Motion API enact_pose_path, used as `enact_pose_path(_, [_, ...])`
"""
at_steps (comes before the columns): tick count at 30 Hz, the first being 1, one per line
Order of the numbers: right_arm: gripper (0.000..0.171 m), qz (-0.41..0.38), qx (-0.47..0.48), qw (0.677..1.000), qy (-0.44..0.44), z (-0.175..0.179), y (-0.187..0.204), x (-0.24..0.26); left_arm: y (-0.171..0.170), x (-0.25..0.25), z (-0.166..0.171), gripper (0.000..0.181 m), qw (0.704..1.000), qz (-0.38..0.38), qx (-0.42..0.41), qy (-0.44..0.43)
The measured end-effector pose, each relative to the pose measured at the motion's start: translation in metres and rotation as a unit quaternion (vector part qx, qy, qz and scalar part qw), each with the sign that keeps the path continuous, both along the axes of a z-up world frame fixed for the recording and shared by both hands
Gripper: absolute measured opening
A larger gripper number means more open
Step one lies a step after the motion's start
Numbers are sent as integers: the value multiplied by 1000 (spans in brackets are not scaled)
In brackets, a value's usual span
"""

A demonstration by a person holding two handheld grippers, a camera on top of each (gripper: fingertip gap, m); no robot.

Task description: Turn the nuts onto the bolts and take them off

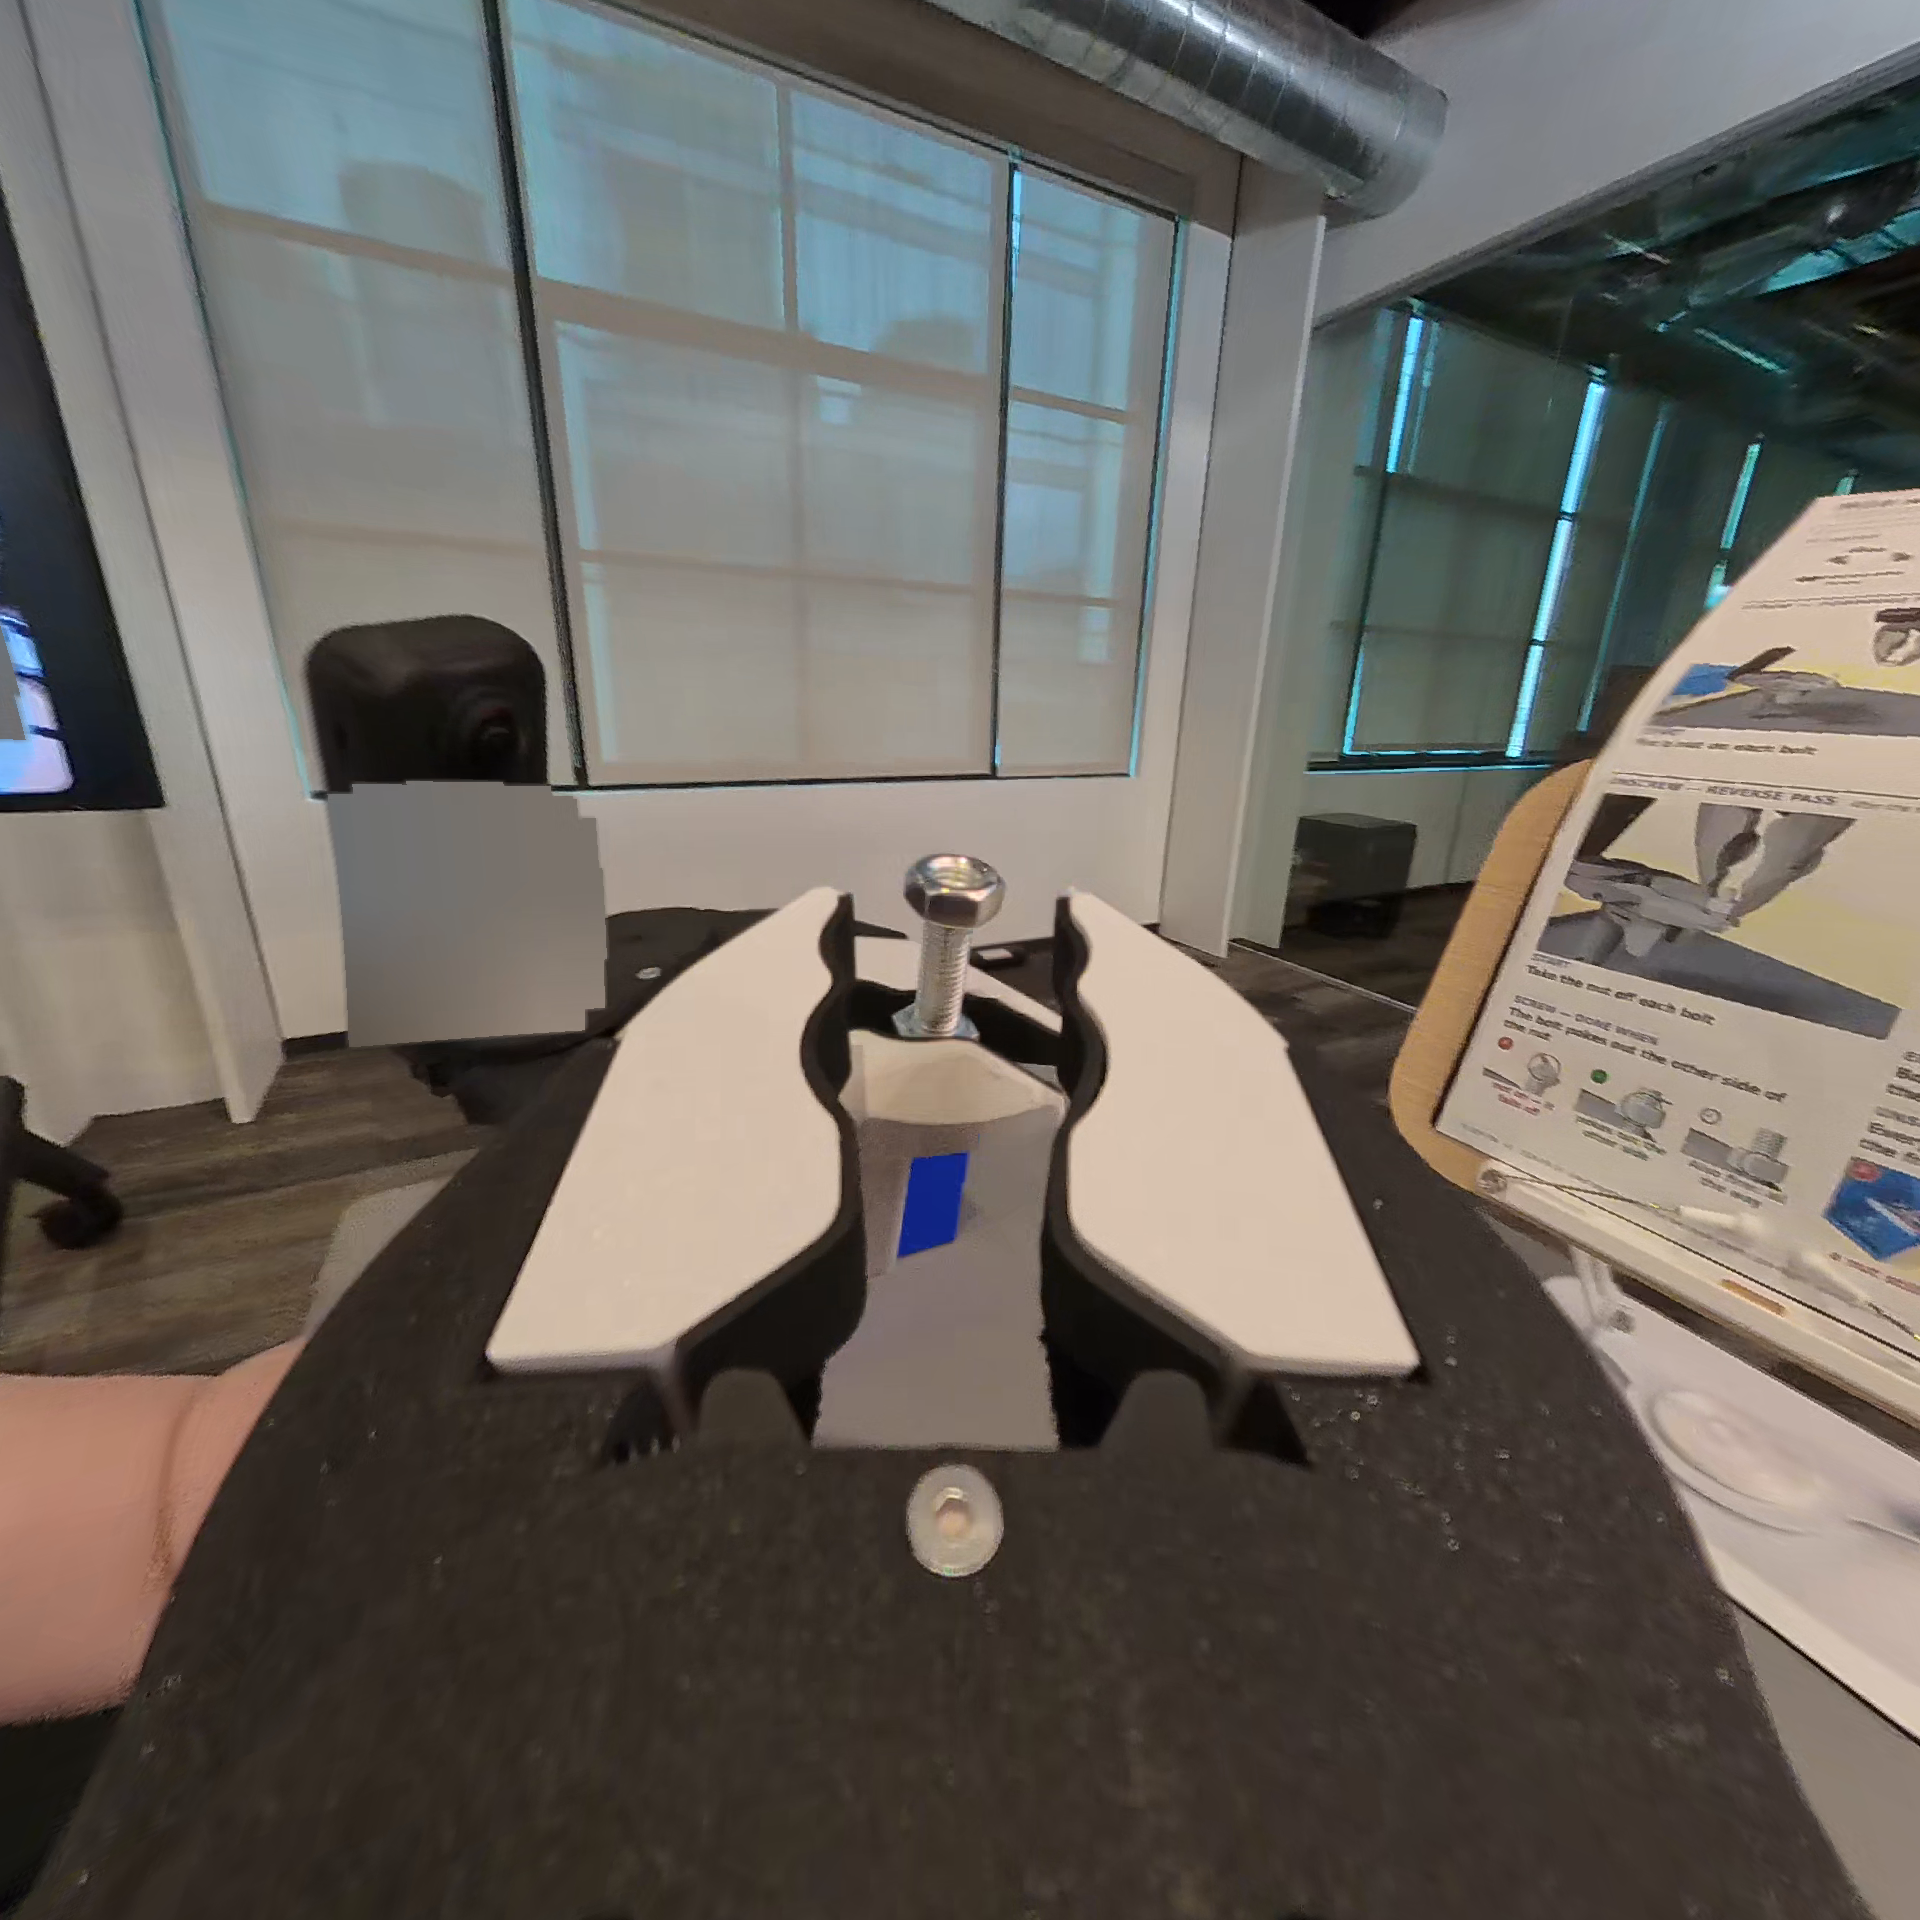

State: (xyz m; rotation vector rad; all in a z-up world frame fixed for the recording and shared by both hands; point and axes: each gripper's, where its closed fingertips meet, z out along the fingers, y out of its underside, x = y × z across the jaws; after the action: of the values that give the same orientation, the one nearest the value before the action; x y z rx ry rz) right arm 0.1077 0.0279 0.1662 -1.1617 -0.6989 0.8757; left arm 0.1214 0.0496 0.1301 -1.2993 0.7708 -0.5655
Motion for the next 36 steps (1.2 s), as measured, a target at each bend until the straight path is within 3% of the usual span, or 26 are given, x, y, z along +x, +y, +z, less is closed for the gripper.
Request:
enact_pose_path(7, [33, -11, -11, 1000, 4, -4, 3, -2, 1, 4, -5, 15, 999, 33, 23, 30])
enact_pose_path(13, [19, -17, 16, 1000, -19, -3, -2, -3, -2, 7, -5, 15, 998, 36, 40, 43])
enact_pose_path(16, [19, 22, 40, 998, -33, 1, -12, -4, -13, 11, -1, 15, 998, -11, 43, 45])
enact_pose_path(20, [19, 142, 79, 985, -52, 6, -37, -4, -43, 16, 0, 15, 989, -136, 11, 60])
enact_pose_path(24, [19, 289, 109, 949, -68, 0, -69, -1, -87, 20, -8, 15, 945, -309, -73, 73])
enact_pose_path(30, [19, 436, 157, 884, -62, -12, -106, 12, -138, 26, -20, 15, 856, -484, -166, 78])
enact_pose_path(33, [19, 487, 179, 853, -58, -18, -122, 18, -160, 26, -24, 15, 798, -558, -213, 76])
enact_pose_path(36, [19, 514, 192, 834, -54, -21, -130, 22, -170, 28, -26, 15, 766, -594, -233, 71])
